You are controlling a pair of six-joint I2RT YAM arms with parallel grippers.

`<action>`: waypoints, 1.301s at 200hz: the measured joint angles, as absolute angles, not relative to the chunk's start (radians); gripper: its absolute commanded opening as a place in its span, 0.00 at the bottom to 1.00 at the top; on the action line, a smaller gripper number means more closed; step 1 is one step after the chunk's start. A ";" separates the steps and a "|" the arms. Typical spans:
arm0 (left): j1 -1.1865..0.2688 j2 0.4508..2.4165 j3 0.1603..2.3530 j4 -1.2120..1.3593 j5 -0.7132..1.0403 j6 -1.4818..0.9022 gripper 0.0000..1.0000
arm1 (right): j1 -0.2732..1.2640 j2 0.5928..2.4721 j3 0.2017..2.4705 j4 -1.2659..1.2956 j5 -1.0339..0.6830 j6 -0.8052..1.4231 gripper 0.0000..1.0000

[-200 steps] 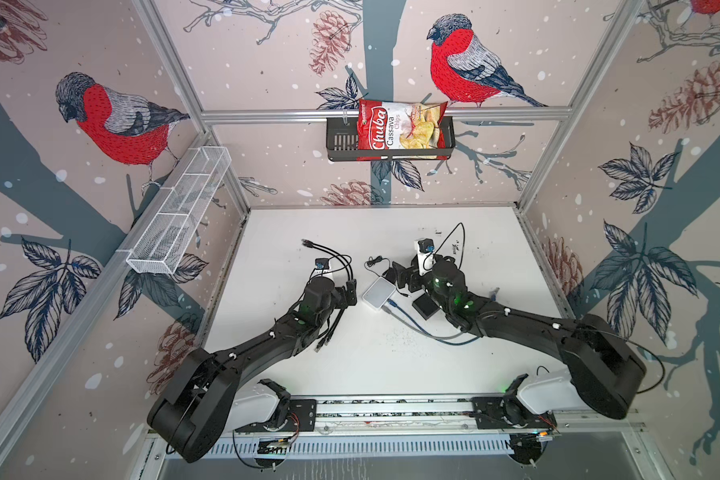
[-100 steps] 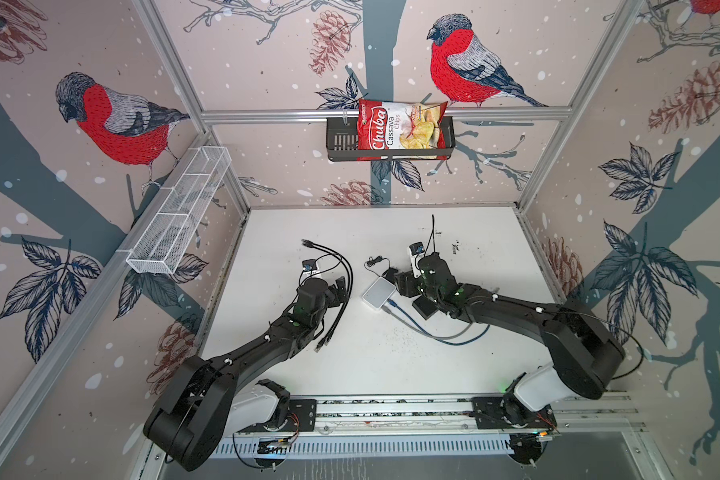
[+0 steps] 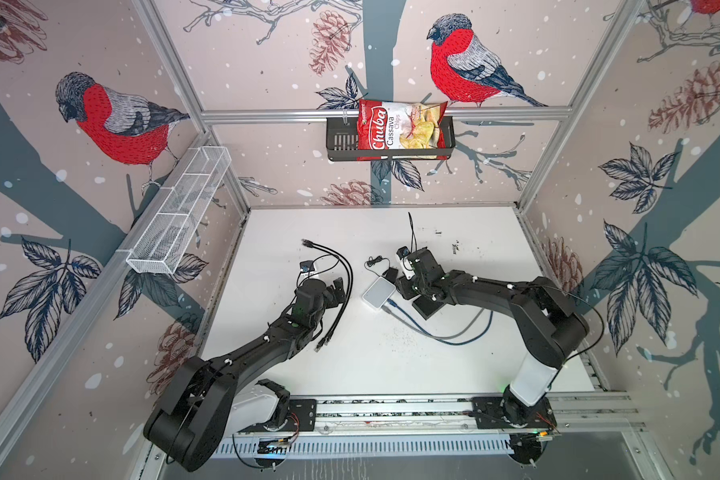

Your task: Insert the plug into the switch port

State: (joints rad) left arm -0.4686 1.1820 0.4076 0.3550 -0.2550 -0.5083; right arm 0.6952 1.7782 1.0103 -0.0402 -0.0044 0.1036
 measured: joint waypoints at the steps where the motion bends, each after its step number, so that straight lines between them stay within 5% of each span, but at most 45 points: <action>1: -0.469 1.182 0.408 0.355 -0.255 -0.508 0.96 | 0.695 1.779 1.011 -0.041 -0.005 0.103 0.46; 155: -0.462 1.171 0.376 0.363 -0.244 -0.508 0.96 | 0.704 1.880 1.080 -0.158 0.013 0.078 0.26; 192: -0.462 1.168 0.369 0.363 -0.244 -0.508 0.96 | 0.706 1.874 1.069 -0.150 0.033 0.078 0.11; 260: -0.461 1.168 0.371 0.363 -0.235 -0.496 0.97 | 0.695 1.867 1.044 -0.092 0.006 0.126 0.02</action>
State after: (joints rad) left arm -0.4614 1.1675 0.3706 0.3630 -0.2352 -0.4957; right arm 0.6949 1.8671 1.0443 -0.0921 0.0059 0.1265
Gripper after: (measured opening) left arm 0.964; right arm 0.063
